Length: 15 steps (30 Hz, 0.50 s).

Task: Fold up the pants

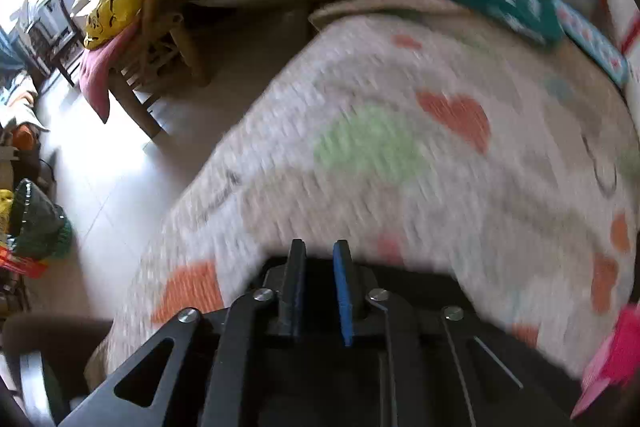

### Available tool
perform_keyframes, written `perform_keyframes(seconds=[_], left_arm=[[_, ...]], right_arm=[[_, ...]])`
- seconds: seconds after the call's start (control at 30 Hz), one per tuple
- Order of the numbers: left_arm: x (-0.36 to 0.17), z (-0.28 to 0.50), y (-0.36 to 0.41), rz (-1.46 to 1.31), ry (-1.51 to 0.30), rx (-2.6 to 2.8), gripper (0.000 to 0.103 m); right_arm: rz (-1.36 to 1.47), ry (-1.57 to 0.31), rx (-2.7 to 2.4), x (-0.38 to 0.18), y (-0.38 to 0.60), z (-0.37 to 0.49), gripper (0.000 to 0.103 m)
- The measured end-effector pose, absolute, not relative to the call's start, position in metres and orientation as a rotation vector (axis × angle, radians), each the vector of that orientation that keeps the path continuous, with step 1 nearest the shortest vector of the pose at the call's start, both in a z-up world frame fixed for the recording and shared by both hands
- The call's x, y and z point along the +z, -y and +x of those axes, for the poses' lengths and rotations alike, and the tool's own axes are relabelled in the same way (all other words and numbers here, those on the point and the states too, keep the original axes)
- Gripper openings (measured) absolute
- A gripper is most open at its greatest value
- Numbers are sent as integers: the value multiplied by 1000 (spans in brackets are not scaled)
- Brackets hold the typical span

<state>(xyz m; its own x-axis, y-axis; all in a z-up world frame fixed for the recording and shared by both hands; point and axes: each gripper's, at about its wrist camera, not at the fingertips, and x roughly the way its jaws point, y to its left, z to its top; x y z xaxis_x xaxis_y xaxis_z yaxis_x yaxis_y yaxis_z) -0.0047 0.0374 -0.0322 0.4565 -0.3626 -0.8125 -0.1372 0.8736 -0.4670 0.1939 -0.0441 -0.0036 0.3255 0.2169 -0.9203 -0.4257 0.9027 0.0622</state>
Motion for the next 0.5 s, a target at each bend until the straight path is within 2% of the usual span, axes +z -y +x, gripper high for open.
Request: perform_keyframes(seconds=[0.03, 0.1, 0.17, 0.33, 0.43, 0.47, 0.5], left_arm=[[-34, -5, -41, -521, -1095, -149, 19], [-32, -8, -41, -510, -1081, -145, 19], [-31, -12, -42, -492, -1071, -136, 19], [-30, -13, -32, -440, -1052, -123, 19], [-33, -8, -34, -449, -1053, -118, 19], [-33, -7, -34, -455, -1054, -116, 19], [-34, -6, -36, -466, -1057, -118, 19]], right_arm=[[-185, -1177, 437, -5, 53, 184, 24], [-160, -1196, 457, -8, 64, 171, 39], [-161, -1197, 468, -13, 68, 161, 46], [-217, -1189, 509, -20, 43, 163, 48], [-329, -1237, 459, -44, 16, 174, 47], [-369, -1255, 427, -54, 11, 182, 51], [-395, -1273, 402, -65, 7, 190, 68]])
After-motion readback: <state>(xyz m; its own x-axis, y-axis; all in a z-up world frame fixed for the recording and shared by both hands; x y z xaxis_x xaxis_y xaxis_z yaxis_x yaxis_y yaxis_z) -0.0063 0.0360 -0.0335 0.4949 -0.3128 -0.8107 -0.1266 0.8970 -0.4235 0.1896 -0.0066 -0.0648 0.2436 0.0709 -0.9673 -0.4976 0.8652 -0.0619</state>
